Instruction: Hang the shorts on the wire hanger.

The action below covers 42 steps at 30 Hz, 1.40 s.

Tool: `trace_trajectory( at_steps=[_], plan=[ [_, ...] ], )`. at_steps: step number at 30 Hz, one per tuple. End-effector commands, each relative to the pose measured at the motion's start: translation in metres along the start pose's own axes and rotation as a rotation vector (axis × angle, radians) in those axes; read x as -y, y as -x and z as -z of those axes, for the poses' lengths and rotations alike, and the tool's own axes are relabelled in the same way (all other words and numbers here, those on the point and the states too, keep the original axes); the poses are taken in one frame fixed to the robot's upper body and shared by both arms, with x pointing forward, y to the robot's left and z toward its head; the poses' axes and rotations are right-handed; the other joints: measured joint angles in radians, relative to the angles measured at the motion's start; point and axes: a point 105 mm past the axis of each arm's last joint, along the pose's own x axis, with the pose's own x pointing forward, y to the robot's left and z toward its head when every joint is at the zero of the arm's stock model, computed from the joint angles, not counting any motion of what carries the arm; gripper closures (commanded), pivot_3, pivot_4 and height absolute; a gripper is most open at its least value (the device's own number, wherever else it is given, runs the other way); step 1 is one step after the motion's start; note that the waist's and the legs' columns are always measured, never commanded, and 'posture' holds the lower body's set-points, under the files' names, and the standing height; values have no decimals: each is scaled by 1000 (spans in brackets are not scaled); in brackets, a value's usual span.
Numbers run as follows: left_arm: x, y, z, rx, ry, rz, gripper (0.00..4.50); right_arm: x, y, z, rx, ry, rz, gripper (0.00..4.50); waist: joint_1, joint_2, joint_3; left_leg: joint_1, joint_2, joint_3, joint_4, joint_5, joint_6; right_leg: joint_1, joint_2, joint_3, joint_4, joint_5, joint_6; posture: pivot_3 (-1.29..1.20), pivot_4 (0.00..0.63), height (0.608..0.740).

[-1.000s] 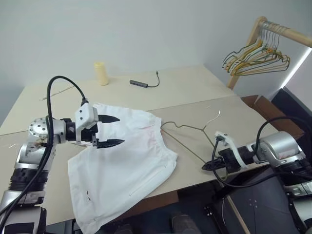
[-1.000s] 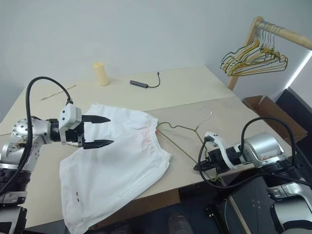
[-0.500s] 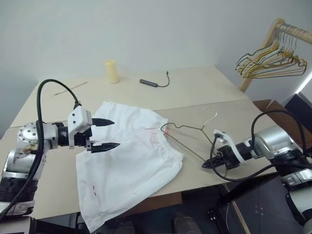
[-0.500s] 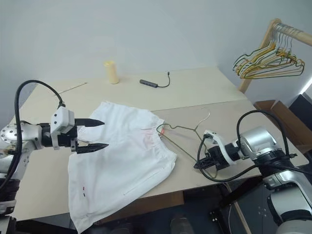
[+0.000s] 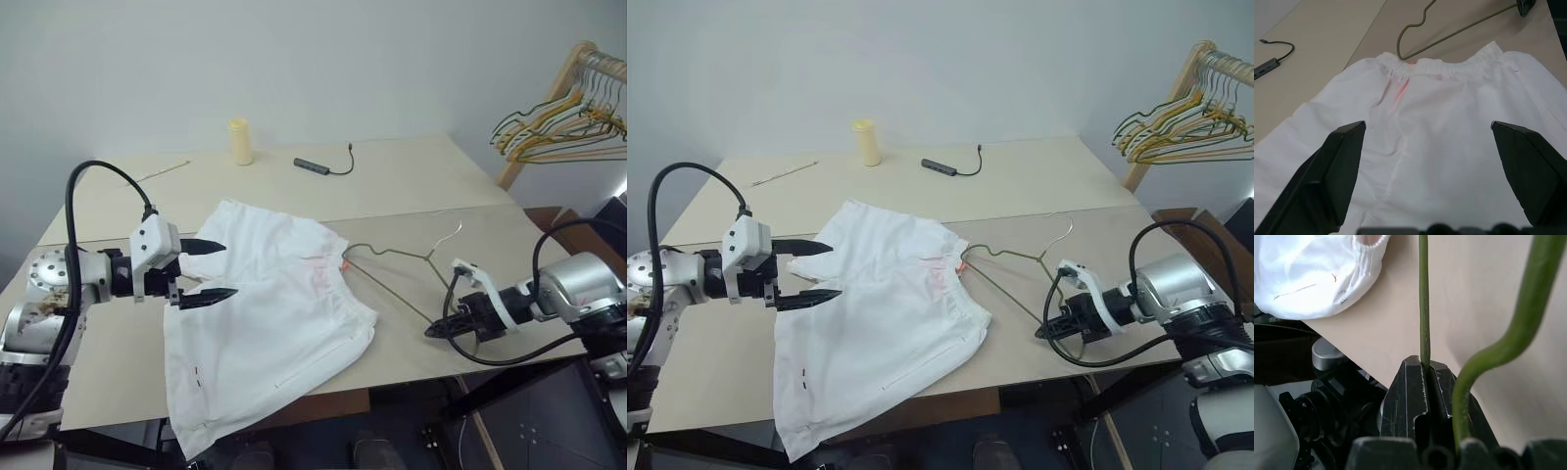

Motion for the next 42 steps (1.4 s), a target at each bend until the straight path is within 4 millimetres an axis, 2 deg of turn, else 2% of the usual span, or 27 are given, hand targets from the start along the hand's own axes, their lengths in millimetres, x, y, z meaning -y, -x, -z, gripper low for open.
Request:
trace_trajectory(
  at_steps=[1, 5, 13, 22, 32, 42],
  plan=[
    [-2, 5, -13, 28, -40, -13, 40, 0, 9, -4, 35, -7, 7, 4500, -1, 0, 0, 0, 0, 0, 0, 0, 0, 0, 0, 0, 0, 0, 0, -57, 39, 740],
    [-1, 4, -12, 22, -43, -7, 40, 2, 3, -3, 24, -12, 9, 4500, 0, 0, 0, 0, 1, 1, 0, 0, 0, 0, 0, 0, -1, 0, 0, -54, 39, 740],
    [-2, 4, -13, 25, -45, -7, 40, 1, -4, -13, 41, 2, -1, 4500, 0, 0, 0, 0, 1, 1, 0, 0, 1, 0, 1, 0, -1, 0, 0, -49, 38, 740],
    [0, 5, -13, 25, -44, -13, 40, 0, -10, -36, 87, 28, -23, 4500, 1, 0, 0, -1, 1, 1, -1, 0, 1, 0, 1, 0, -2, 0, -1, -33, 37, 740],
    [2, 7, -13, 24, -37, -31, 40, -5, -25, -31, -2, 75, -78, 4500, 7, 1, 2, -1, 1, 1, -1, -1, 1, 0, 1, 0, -3, 0, -1, -15, 42, 740],
    [3, 7, -15, 24, -31, -46, 40, 4, -39, -65, 63, 88, -63, 4500, 16, 2, 3, 0, 2, 1, -2, -1, 1, 0, 2, 0, -3, 1, -1, 1, 41, 740]
  ],
)
